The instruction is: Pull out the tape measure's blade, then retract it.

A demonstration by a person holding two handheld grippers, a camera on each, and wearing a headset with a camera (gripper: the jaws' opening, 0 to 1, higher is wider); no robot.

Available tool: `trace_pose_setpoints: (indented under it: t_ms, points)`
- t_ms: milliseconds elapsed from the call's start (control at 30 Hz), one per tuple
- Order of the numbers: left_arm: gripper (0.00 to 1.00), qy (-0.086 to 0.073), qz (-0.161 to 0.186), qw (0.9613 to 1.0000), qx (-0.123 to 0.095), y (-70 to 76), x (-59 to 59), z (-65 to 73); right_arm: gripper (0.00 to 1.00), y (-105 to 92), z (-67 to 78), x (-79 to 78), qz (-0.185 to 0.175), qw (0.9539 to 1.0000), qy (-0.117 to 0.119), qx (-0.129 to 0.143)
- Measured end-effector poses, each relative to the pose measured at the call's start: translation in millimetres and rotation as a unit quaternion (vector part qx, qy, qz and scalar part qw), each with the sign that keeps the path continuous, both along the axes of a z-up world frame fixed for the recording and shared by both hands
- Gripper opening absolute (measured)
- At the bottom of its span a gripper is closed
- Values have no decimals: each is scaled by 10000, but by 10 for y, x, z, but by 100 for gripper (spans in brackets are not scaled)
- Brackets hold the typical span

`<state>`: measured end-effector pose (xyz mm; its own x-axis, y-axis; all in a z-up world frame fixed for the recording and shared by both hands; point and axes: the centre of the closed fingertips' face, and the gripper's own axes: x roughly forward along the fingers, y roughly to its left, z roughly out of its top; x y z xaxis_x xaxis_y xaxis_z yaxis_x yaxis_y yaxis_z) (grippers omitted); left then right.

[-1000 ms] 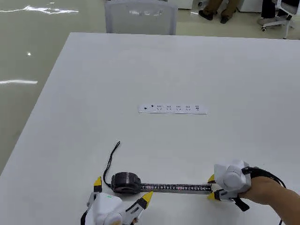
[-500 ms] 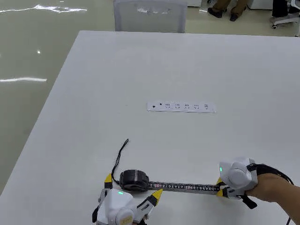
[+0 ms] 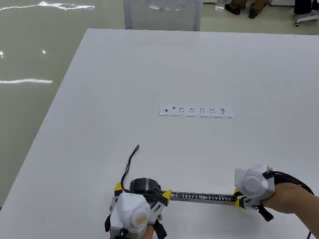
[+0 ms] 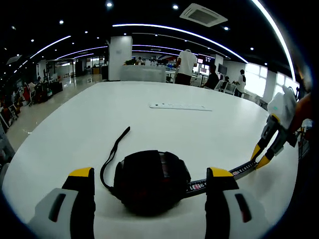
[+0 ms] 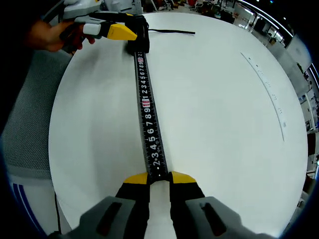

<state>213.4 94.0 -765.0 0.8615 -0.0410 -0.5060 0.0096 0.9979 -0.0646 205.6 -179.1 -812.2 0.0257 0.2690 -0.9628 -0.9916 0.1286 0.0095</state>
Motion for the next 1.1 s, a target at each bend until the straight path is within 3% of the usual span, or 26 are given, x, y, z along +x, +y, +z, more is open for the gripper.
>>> trace_pose_setpoints:
  t_ms: [100,233,400,467,600,833,900,967,1033,1067,1100]
  points:
    - [90,69,32,10000,-10,-3,-15,-45,14,-39,-3,22,-62,10000,32,-19]
    - [87,-47,-26,10000,66,-35,5,3,14,-38,-8,28,-102,9999,39,-13]
    - [83,-90,-16,10000,7,-53,33,18,14,-34,-20,27,-113,9999,21,-34]
    - [78,9,-45,10000,60,-43,18,-10,14,-28,-15,25,-113,9999,28,-62]
    - [78,106,15,9999,27,-10,2,-54,14,-39,-8,23,-93,9999,38,-93]
    - [78,82,72,9999,-23,18,49,-62,14,-34,-21,36,-111,9998,37,-128]
    - [77,117,102,9999,-41,14,35,-57,14,-36,-28,35,-116,9998,46,-159]
    - [76,221,58,9997,124,32,35,-107,14,-30,-16,27,-124,9998,52,-166]
    - [75,206,46,9998,51,16,39,-106,14,-28,-11,25,-146,9998,64,-149]
    - [70,262,-71,9996,-115,-46,36,-136,14,-28,-10,25,-148,9998,61,-144]
    - [65,274,-89,9996,56,-27,47,-138,14,-25,2,19,-151,9998,53,-139]
